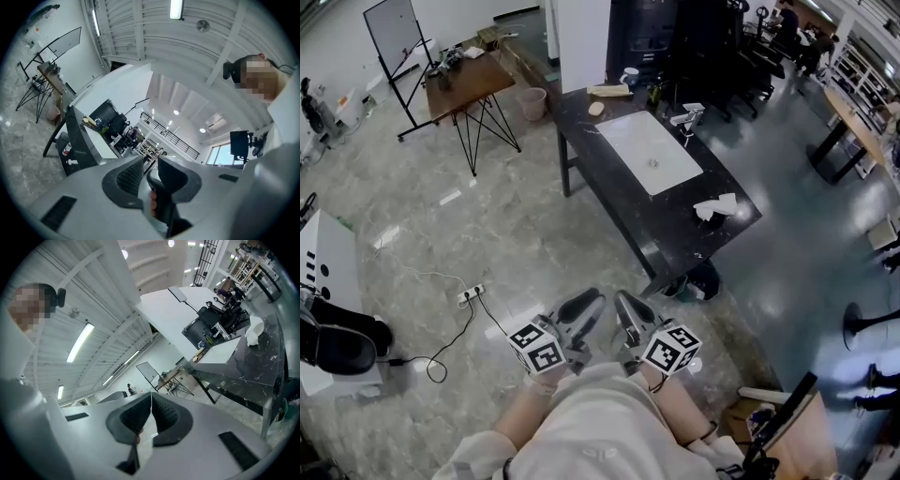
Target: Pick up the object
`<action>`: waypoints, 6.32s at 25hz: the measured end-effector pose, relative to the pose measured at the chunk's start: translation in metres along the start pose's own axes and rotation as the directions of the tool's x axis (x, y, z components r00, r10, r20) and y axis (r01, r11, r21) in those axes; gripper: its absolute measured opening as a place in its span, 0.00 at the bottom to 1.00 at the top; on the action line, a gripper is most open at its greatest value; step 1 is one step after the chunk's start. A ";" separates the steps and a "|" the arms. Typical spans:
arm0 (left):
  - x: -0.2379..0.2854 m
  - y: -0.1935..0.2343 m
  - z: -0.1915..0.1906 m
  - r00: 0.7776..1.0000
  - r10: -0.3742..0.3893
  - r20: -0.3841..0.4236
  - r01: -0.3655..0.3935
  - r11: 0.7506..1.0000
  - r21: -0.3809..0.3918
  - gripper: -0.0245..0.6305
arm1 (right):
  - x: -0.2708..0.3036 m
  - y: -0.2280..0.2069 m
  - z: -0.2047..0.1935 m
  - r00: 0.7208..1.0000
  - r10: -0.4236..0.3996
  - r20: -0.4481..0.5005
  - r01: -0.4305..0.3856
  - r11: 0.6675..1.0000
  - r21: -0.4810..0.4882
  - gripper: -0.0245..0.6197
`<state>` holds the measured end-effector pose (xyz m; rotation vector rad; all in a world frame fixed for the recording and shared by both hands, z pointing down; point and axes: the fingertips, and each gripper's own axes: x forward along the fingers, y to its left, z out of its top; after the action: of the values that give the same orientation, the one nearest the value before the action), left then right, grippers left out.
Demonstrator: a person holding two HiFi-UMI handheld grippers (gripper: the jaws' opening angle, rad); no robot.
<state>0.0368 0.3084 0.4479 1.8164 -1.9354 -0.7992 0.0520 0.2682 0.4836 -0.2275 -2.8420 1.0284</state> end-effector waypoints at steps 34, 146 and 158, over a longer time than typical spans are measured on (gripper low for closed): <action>0.263 0.171 0.052 0.990 0.122 -0.065 -0.125 0.991 -0.048 0.18 | 0.136 -0.234 0.187 1.000 -0.008 -0.028 0.012 0.993 0.117 0.07; 0.284 0.216 -0.039 0.893 0.314 -0.322 -0.337 0.941 -0.015 0.24 | 0.049 -0.536 0.139 0.590 -0.742 -0.318 0.576 0.664 -0.477 0.47; 0.263 0.222 -0.039 0.900 0.331 -0.283 -0.356 0.934 -0.041 0.24 | 0.054 -0.535 0.147 0.591 -0.762 -0.265 0.615 0.638 -0.463 0.45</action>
<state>-0.1398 0.0443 0.5870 1.3885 -1.9243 -0.4830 -0.0792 -0.2207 0.7178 0.5541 -2.2818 0.2694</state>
